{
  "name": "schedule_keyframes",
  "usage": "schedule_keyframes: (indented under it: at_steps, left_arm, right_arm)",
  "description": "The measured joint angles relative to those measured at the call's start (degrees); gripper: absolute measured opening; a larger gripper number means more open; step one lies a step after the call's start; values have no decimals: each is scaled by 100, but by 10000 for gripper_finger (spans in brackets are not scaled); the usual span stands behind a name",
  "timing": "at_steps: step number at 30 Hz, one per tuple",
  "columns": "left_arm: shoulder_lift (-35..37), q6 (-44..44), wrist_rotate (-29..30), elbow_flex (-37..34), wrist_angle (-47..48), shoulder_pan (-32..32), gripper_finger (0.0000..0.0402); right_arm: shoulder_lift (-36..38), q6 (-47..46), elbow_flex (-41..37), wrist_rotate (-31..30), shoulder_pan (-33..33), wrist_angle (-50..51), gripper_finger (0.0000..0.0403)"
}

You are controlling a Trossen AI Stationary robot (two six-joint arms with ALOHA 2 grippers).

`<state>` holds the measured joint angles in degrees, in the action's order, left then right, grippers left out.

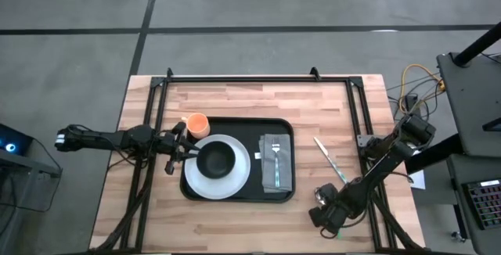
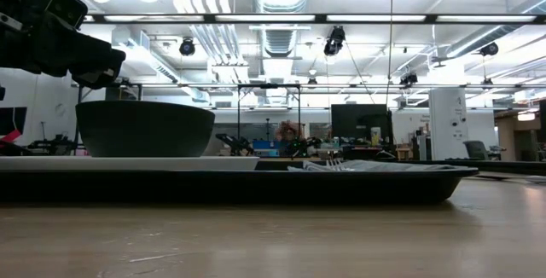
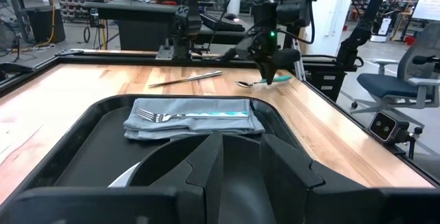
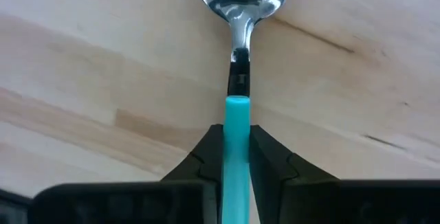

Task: Set up tray
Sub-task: Put the light blue patterned spoon on top of the gray napkin

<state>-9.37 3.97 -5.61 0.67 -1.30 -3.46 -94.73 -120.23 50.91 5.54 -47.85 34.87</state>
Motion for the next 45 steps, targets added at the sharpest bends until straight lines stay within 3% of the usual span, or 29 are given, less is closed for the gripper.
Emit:
schedule_keyframes:
  at_steps: [8, 19, 32, 45]
  left_arm:
    - [0, 1, 0, 0, 0, 2, 80]
    - [0, 0, 0, 0, 0, 1, 80]
    - [-4, 1, -2, 0, 0, 0, 80]
    - [1, 1, 0, 0, 0, 1, 80]
  right_arm:
    - [306, -349, 202, -998, 645, 222, 31]
    - [319, 78, 994, -1022, 1760, 984, 30]
    - [86, 1269, 1395, -1293, 3087, 783, 30]
    - [-307, 1920, 1614, -1391, 3605, 262, 30]
